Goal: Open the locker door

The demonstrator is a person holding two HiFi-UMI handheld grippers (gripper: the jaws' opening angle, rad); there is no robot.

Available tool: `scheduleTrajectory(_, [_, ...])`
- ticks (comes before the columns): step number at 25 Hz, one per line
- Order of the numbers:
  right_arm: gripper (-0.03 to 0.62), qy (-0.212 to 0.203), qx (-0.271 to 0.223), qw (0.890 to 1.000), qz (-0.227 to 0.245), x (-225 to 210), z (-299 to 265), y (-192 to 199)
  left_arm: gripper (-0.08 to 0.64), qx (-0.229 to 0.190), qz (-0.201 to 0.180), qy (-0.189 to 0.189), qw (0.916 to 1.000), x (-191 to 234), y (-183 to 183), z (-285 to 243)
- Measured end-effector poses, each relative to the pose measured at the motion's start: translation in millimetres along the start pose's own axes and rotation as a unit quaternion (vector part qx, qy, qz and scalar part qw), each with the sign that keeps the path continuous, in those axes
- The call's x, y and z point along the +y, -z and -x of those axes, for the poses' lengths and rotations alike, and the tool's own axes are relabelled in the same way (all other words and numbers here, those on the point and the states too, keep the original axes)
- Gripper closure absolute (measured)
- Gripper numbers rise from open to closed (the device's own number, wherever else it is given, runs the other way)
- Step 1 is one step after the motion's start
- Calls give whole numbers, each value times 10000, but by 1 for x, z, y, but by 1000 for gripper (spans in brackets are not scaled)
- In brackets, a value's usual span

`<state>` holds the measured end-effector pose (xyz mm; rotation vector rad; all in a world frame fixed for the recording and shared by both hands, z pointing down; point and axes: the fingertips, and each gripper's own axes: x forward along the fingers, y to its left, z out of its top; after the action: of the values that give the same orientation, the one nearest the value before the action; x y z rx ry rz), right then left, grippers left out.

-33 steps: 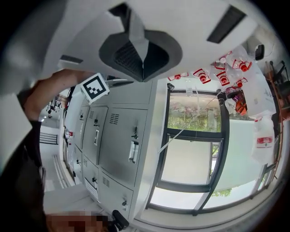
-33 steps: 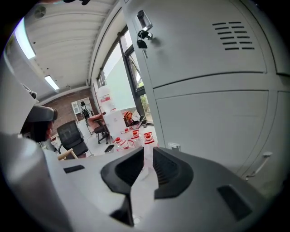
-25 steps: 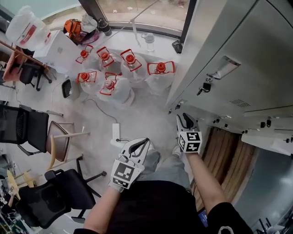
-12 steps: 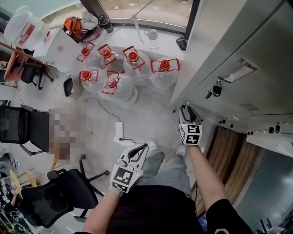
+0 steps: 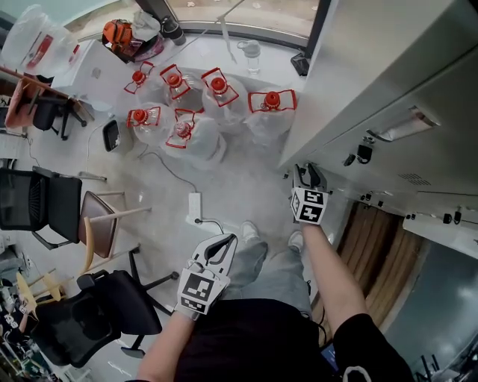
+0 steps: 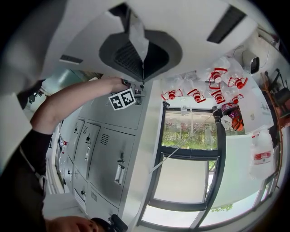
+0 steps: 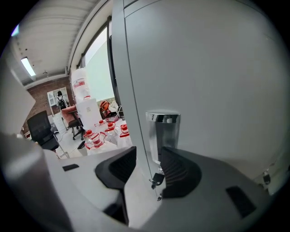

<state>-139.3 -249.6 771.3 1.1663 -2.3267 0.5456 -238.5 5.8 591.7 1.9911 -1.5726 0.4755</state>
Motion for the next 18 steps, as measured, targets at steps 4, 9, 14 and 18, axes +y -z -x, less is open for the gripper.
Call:
scheduleTrajectory(4, [430, 6, 52, 9998, 176, 4, -11, 1, 537, 38, 82, -60, 9999, 3, 4, 0])
scheduleTrajectory(9, [430, 75, -37, 9999, 124, 1, -11, 0, 537, 48, 151, -100, 9998, 6, 7, -1])
scheduleTrajectory(14, [459, 106, 11, 9998, 191, 0, -5, 2, 537, 30, 193, -112, 9997, 7, 8, 3])
scheduleTrajectory(18, [480, 53, 64, 9997, 224, 5, 8, 14, 537, 8, 159, -74, 9998, 7, 8, 4])
